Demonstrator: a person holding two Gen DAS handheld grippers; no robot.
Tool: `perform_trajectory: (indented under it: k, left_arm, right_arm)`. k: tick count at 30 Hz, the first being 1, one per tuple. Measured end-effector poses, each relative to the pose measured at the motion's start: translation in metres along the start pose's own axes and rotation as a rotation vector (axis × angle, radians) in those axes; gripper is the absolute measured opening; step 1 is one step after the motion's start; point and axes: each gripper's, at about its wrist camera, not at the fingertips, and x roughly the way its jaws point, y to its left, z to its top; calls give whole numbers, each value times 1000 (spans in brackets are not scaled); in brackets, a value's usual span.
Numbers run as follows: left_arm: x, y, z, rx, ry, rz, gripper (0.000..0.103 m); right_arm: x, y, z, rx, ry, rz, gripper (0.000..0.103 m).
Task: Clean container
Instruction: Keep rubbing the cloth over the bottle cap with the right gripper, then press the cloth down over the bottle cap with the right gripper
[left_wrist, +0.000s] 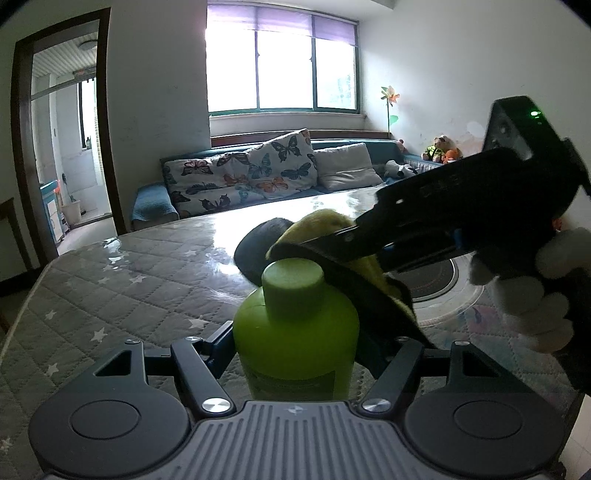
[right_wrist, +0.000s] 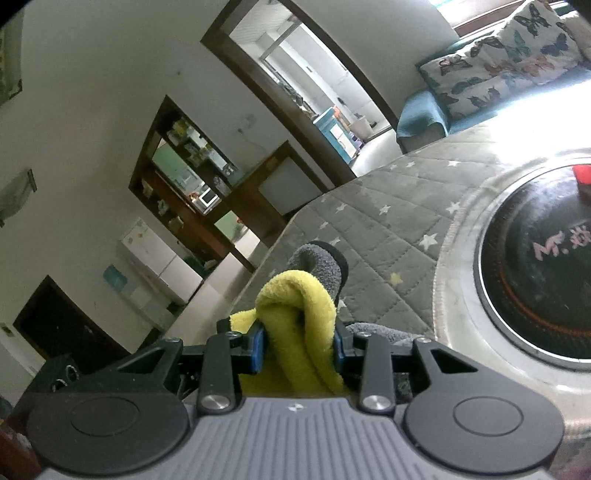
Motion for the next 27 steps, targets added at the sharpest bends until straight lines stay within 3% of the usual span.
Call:
perform_trajectory:
  k: [16, 27]
  left_arm:
    - [-4, 0, -3, 5, -2, 10, 72]
    - [-3, 0, -3, 7, -4, 12, 72]
  right_arm:
    - [27, -28, -12, 60, 84, -45, 35]
    - [6, -27, -25, 78, 56, -52, 34]
